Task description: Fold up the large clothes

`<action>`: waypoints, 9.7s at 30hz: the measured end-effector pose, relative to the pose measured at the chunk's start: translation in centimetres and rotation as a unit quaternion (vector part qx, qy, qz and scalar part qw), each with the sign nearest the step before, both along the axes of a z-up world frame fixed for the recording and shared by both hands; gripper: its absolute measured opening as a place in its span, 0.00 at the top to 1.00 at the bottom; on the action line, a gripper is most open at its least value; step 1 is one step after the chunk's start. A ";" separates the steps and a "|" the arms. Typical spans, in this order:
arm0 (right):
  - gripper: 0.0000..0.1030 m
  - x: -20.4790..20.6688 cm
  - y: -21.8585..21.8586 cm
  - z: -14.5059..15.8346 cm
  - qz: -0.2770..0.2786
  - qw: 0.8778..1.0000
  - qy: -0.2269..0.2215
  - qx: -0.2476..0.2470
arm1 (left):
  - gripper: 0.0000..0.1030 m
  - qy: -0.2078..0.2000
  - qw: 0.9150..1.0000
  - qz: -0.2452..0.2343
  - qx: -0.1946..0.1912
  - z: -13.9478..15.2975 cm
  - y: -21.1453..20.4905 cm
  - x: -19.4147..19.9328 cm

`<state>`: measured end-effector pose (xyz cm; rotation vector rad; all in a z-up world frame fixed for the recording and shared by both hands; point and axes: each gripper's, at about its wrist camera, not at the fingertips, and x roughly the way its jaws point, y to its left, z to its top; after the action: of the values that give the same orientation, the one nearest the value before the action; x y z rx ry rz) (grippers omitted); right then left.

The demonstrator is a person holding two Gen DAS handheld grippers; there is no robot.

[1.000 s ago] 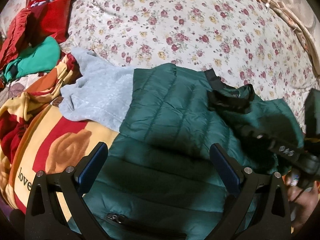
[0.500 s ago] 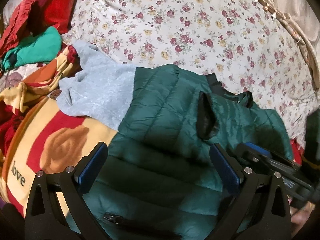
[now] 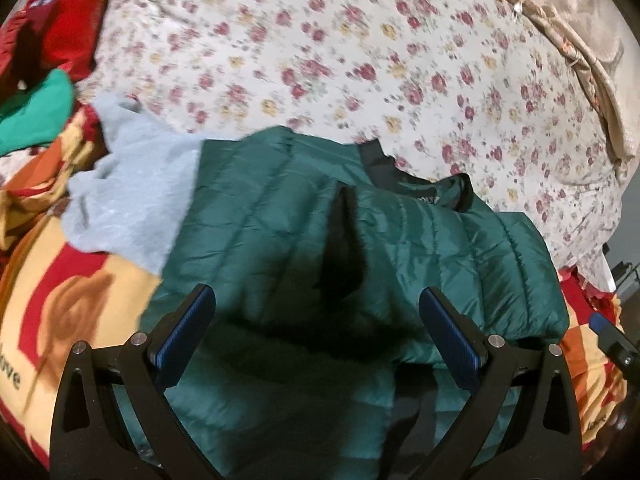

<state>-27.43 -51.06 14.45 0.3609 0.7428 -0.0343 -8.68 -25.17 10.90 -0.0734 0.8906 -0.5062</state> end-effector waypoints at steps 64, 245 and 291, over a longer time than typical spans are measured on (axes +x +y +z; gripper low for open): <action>0.28 14.1 6.9 -10.0 0.037 0.991 0.104 -0.073 | 0.84 -0.043 0.994 0.052 0.088 -2.3 2.1 7.1; 0.79 -19.6 8.0 -6.6 0.013 0.988 0.127 0.087 | 0.90 0.026 0.993 -0.067 0.098 -2.9 20.5 -14.1; 0.80 0.3 -5.9 2.0 -0.089 0.996 0.006 0.015 | 0.90 -0.105 0.989 0.065 0.075 7.3 6.3 5.4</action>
<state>-27.08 -56.98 16.48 0.4547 0.7221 -0.1934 -3.28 -18.83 18.18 0.0590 0.7090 -0.3164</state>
